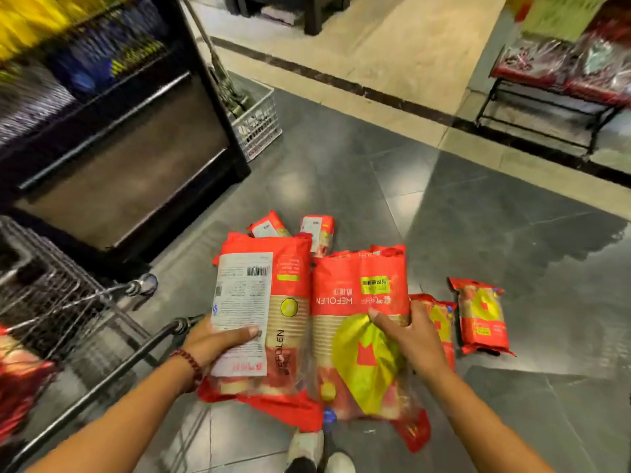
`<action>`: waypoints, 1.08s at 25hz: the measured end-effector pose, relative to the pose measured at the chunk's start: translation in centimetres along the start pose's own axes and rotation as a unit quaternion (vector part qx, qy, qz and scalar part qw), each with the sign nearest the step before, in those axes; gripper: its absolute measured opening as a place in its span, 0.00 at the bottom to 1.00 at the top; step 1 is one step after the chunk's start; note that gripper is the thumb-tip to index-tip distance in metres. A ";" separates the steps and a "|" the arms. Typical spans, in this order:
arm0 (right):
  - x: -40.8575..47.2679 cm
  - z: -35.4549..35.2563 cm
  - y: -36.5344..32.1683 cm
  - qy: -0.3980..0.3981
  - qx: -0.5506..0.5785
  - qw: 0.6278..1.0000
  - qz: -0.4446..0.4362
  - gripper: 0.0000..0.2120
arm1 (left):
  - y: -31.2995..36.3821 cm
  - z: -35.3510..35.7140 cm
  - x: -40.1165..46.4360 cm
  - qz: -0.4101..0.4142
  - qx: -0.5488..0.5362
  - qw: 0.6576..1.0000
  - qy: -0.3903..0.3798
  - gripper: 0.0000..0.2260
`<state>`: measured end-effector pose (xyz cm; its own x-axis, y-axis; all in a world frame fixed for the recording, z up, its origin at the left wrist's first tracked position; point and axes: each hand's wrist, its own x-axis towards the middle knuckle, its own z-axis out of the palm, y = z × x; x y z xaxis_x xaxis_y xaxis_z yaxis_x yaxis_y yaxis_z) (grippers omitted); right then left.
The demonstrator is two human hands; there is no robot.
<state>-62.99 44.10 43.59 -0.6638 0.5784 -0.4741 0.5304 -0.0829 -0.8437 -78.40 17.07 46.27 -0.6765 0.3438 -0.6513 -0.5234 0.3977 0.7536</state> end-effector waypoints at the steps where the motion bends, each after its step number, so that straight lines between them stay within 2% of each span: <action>1: -0.6 0.8 -3.5 -0.014 -0.012 1.000 -0.024 0.24 | 1.7 -1.9 -1.6 0.019 -0.006 1.000 0.014 0.22; 3: -1.9 2.7 -9.5 -0.041 -0.032 0.997 -0.053 0.26 | 4.7 -5.6 -5.3 0.052 -0.016 0.997 0.047 0.17; 4: -2.9 4.0 -12.4 -0.058 -0.035 0.996 -0.065 0.22 | 5.8 -7.5 -6.9 0.066 -0.008 0.996 0.063 0.18; 6: -4.3 7.1 -16.9 -0.089 -0.054 0.990 -0.094 0.14 | 7.2 -11.7 -10.2 0.091 -0.021 0.991 0.096 0.14; 12: -7.5 20.9 -27.7 -0.190 -0.052 0.970 -0.145 0.15 | 8.9 -25.3 -17.7 0.148 -0.093 0.966 0.189 0.14; 14: -9.1 27.2 -30.6 -0.236 -0.058 0.955 -0.169 0.23 | 8.8 -30.5 -20.0 0.160 -0.113 0.954 0.228 0.13; 16: -9.8 33.6 -32.0 -0.264 -0.068 0.944 -0.188 0.39 | 8.4 -35.6 -22.1 0.172 -0.140 0.943 0.250 0.09; 17: -9.7 36.5 -32.2 -0.276 -0.067 0.940 -0.189 0.43 | 8.2 -37.8 -23.0 0.173 -0.147 0.939 0.258 0.08; 18: -9.6 40.0 -32.4 -0.293 -0.070 0.935 -0.187 0.44 | 7.7 -40.5 -24.1 0.172 -0.150 0.935 0.272 0.10; 20: -11.1 46.2 -33.4 -0.328 -0.070 0.923 -0.188 0.44 | 6.1 -46.1 -25.8 0.164 -0.163 0.927 0.295 0.28; 22: -14.3 51.7 -35.1 -0.352 -0.069 0.915 -0.188 0.44 | 4.9 -51.1 -27.7 0.145 -0.173 0.919 0.324 0.33; 23: -15.3 54.3 -35.5 -0.364 -0.070 0.911 -0.180 0.43 | 4.2 -53.4 -28.5 0.136 -0.175 0.915 0.337 0.31; 26: -18.5 60.8 -36.4 -0.396 -0.082 0.898 -0.177 0.41 | 2.5 -58.1 -30.5 0.117 -0.194 0.898 0.378 0.08; 27: -19.6 62.9 -36.6 -0.403 -0.092 0.894 -0.174 0.40 | 1.6 -59.6 -31.1 0.106 -0.200 0.893 0.390 0.08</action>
<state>-102.59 -15.25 67.87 -0.9308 -0.2350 -0.2801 0.2457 0.1654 -0.9551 -89.09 -43.70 73.00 -0.8555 -0.3835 -0.3479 -0.3789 0.0056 0.9254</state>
